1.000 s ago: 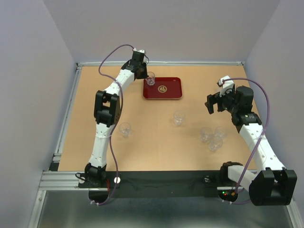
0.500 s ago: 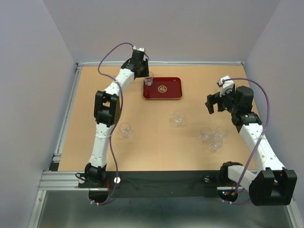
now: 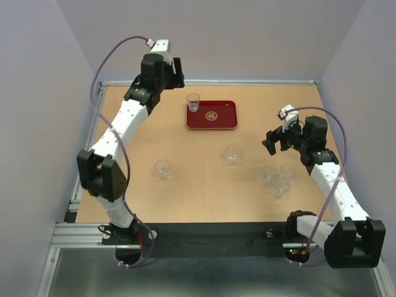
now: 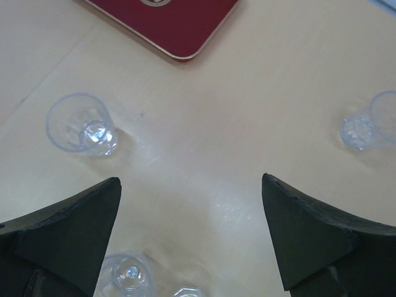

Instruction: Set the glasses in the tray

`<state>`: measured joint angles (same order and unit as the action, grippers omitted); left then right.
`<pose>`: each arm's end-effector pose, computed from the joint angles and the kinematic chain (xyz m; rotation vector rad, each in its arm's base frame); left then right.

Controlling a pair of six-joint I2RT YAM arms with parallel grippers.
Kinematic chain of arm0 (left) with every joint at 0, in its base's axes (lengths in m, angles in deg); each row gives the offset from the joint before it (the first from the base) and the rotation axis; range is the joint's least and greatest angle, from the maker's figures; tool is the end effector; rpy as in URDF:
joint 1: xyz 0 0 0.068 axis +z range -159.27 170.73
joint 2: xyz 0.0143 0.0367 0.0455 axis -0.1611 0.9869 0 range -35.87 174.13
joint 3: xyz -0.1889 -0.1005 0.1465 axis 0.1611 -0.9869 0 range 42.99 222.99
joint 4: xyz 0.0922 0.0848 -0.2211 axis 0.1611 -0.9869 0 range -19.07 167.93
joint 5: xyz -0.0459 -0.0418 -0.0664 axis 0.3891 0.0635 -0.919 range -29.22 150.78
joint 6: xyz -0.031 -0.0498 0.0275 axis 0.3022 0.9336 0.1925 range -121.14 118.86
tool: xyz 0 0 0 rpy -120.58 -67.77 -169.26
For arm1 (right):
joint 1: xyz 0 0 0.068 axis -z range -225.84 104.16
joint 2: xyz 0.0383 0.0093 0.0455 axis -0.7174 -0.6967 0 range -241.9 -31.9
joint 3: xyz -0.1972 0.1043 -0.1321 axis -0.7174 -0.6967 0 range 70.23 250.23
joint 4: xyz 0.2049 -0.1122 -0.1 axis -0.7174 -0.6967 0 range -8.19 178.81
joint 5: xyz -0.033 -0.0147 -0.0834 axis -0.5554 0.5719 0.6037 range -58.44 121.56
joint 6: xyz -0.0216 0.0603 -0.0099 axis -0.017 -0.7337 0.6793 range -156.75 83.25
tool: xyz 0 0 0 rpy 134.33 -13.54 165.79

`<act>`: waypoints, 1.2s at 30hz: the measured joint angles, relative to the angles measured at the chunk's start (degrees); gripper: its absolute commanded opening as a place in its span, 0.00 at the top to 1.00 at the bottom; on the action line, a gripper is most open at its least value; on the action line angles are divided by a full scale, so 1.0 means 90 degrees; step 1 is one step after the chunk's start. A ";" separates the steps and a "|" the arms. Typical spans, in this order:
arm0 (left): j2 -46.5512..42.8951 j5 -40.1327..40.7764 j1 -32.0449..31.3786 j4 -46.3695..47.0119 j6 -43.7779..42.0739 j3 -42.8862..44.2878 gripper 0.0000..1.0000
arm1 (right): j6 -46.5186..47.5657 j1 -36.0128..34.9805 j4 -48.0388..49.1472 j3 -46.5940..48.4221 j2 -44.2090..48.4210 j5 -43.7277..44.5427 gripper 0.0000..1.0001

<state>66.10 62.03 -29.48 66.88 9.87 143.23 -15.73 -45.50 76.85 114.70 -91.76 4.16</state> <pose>0.4060 -0.1482 0.3834 0.1293 1.8043 -0.3697 0.2448 0.0219 0.2699 -0.6436 1.8932 0.2506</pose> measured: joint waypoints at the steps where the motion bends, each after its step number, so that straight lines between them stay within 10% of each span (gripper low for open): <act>1: -0.0418 0.0056 0.0005 0.0153 -0.0063 -0.0321 0.19 | 0.0061 0.0000 -0.0010 -0.0056 0.0005 -0.0226 0.00; 15: -0.5955 0.1076 0.0080 0.1409 -0.0738 -0.5765 0.04 | 0.0389 -0.0406 -0.0772 0.1059 -0.1447 -0.2324 0.00; 36: -0.7715 0.1688 0.0083 0.1661 -0.1078 -0.7006 0.03 | -0.0189 -0.2115 -0.1970 0.2720 -0.3874 0.0151 0.33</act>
<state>-3.34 77.23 -28.74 81.83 0.16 80.18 -17.44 -64.54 59.12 139.18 -126.62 5.51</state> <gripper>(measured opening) 0.974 0.715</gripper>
